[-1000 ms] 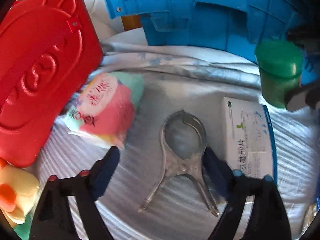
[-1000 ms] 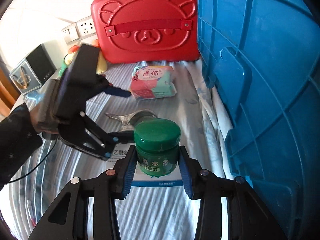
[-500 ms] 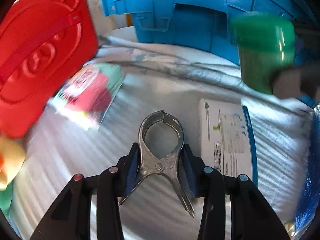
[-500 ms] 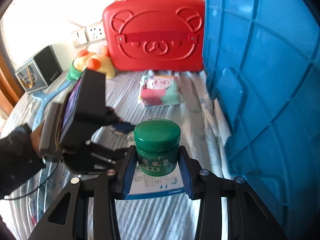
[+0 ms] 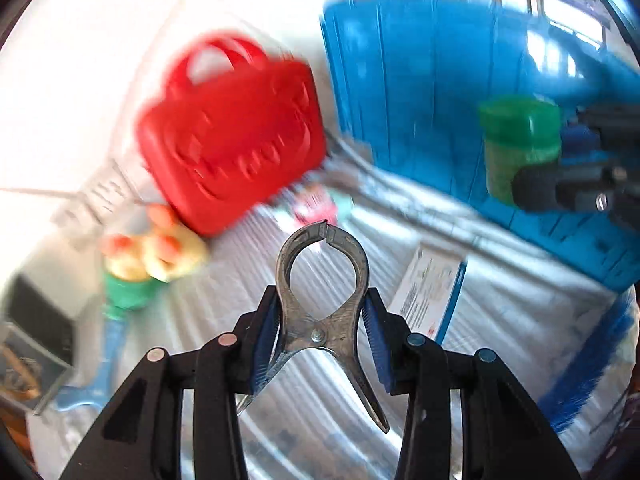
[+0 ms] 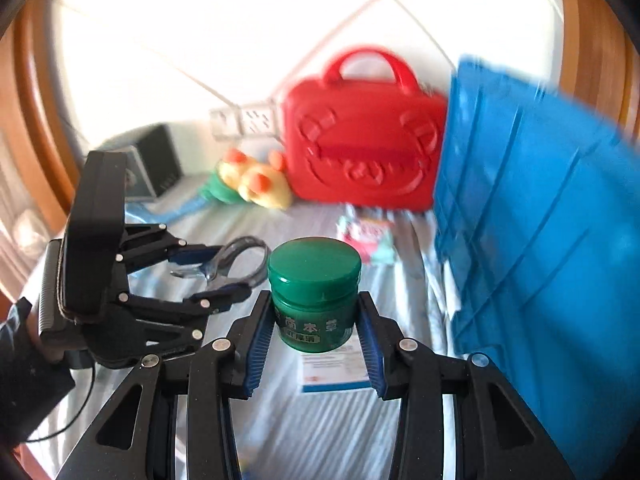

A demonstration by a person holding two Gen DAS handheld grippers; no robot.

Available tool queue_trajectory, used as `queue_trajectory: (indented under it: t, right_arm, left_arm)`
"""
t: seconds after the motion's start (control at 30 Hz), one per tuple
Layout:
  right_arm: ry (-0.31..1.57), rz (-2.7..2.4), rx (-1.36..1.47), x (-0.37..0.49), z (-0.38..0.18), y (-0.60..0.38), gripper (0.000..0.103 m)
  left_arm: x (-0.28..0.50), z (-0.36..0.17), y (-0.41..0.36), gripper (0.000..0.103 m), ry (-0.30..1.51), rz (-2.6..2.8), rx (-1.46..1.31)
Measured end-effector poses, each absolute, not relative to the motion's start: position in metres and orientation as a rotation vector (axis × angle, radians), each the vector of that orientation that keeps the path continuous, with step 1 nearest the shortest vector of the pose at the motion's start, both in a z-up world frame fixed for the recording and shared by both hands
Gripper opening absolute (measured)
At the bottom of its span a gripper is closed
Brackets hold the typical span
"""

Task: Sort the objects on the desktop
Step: 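Carry the metal clip and green jar into the crate and open both tools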

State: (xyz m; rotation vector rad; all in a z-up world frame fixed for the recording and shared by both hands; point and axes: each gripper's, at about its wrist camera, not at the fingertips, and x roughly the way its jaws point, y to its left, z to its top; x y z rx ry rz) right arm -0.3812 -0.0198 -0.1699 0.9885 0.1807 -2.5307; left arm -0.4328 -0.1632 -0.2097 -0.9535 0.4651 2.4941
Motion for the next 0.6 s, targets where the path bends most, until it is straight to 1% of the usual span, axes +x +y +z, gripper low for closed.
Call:
queue_trajectory:
  t: [0.13, 0.2, 0.33, 0.5, 0.6]
  right_arm:
    - [0.137, -2.571, 0.873, -0.323, -0.115, -0.003, 0.040]
    - [0.115, -2.615, 0.827, -0.291, -0.088, 0.014, 0.040]
    - [0.069, -2.705, 0.731, -0.238, -0.041, 0.060, 0.040]
    - [0.034, -2.803, 0.627, -0.198, 0.009, 0.125, 0.040]
    - [0.049, -2.862, 0.596, -0.198, 0.033, 0.167, 0.040]
  left_arm:
    - [-0.399, -0.139, -0.153, 0.041, 0.578, 2.591, -0.790]
    - [-0.385, -0.107, -0.143, 0.041, 0.589, 2.607, -0.709]
    - [-0.358, -0.047, -0.097, 0.041, 0.625, 2.613, -0.529]
    - [-0.339, -0.001, -0.026, 0.041, 0.628, 2.597, -0.413]
    - [-0.335, 0.020, 0.021, 0.041, 0.617, 2.601, -0.385]
